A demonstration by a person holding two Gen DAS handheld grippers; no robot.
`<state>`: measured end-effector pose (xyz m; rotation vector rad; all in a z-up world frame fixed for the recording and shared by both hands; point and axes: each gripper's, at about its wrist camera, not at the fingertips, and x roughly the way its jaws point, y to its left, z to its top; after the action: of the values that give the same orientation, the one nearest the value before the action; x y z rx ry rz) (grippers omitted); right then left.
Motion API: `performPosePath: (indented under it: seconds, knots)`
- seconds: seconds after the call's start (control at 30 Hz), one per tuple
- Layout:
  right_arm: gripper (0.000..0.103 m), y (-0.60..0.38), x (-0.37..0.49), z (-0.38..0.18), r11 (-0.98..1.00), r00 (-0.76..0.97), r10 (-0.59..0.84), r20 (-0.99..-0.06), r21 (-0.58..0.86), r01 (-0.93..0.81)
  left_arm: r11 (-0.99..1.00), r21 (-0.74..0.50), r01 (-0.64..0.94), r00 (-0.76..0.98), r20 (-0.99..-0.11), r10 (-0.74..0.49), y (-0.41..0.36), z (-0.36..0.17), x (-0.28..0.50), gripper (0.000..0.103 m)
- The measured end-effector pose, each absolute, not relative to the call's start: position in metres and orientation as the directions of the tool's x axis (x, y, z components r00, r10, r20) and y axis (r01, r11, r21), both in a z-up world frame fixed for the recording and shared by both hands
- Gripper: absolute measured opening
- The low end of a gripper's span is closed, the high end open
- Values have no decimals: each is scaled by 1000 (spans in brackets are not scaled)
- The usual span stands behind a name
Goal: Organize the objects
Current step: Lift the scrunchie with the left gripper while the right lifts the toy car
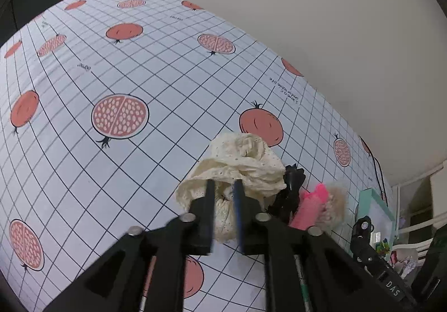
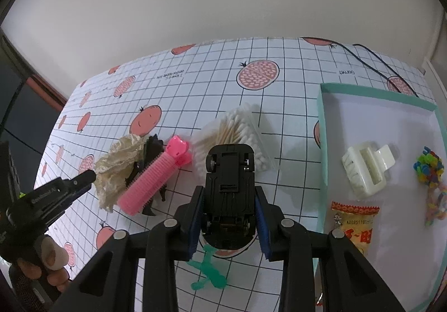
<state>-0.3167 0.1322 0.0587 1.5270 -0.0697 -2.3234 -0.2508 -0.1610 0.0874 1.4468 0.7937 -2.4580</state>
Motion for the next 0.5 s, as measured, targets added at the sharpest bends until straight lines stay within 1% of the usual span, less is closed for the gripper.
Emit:
performPosePath:
  seconds: [0.03,0.1,0.17,0.2,0.37,0.5]
  knots:
    - [36,133,-317,58,-935,-352,-321,-879,234,267,-842,-350,411,-509,-854,107,-161,87,-251,36]
    - [36,134,-317,58,-936,-352,-319,-880,233,265,-844,-339,416,-510,-855,93,-161,86,-250,44]
    - [36,134,-317,59,-936,-353,-317,-880,232,264,-849,-327,416,-504,-860,84,-160,84,-251,48]
    - [36,135,-317,59,-936,-353,-317,-880,231,264,-850,-327,413,-500,-861,88,-159,82,-251,53]
    - [36,134,-317,58,-937,-348,-314,-884,228,266,-866,-304,398,-475,-875,89,-151,71,-253,56]
    - [36,135,-317,56,-937,-342,-314,-886,230,263,-871,-292,395,-456,-886,90,-147,63,-255,60]
